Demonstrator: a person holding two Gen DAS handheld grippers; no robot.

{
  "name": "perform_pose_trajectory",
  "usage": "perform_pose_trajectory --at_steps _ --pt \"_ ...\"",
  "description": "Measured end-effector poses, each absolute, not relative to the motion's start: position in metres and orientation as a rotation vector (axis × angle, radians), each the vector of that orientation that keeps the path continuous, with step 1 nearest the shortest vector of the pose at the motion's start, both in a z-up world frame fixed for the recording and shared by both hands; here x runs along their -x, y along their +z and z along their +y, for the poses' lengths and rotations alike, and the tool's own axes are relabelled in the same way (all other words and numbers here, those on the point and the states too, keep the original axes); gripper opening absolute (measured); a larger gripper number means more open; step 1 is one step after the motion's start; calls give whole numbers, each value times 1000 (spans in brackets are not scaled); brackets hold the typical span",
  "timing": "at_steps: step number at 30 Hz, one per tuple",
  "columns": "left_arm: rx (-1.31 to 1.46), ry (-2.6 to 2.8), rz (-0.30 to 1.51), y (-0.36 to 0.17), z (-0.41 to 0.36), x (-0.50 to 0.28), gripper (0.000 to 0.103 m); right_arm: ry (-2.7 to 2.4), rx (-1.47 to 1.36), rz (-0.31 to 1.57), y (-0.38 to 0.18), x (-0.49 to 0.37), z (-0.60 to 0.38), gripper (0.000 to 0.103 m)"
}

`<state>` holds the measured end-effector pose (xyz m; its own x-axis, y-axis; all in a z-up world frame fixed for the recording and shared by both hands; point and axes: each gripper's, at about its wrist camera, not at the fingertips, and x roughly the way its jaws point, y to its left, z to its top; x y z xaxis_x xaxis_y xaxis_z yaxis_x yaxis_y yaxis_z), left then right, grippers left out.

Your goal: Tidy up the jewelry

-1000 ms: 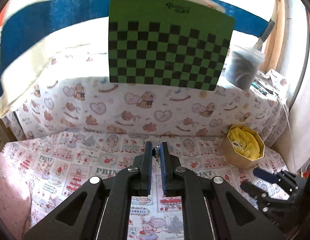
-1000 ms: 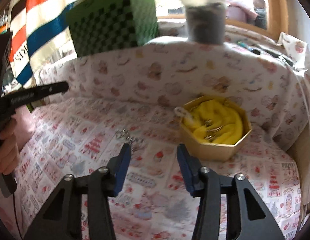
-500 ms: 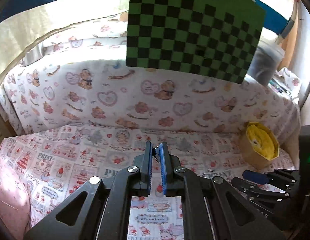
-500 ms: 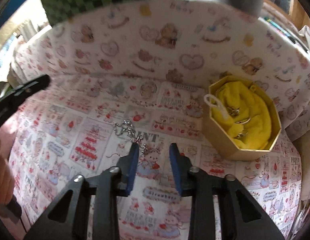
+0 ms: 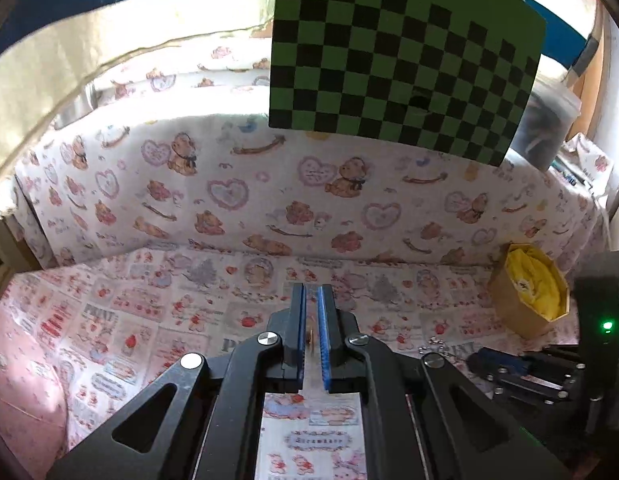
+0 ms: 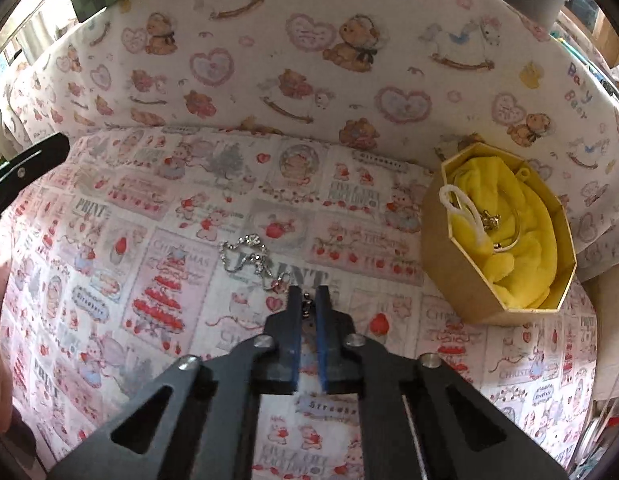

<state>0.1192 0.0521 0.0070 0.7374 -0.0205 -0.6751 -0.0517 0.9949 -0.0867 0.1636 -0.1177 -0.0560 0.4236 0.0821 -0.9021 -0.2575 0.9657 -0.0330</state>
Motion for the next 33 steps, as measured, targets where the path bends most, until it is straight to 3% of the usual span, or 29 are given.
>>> perform_pose_trajectory --at_steps 9,17,30,33 --pt "75 23 717 13 52 -116 3 250 101 989 -22 -125 -147 5" --pt "-17 48 783 -11 52 -133 5 255 59 628 50 -69 -168 5" --pt "103 -39 997 -48 80 -162 6 214 -29 589 40 -72 -196 5" --pt "110 -67 998 -45 83 -161 11 205 -27 593 35 -74 -202 5"
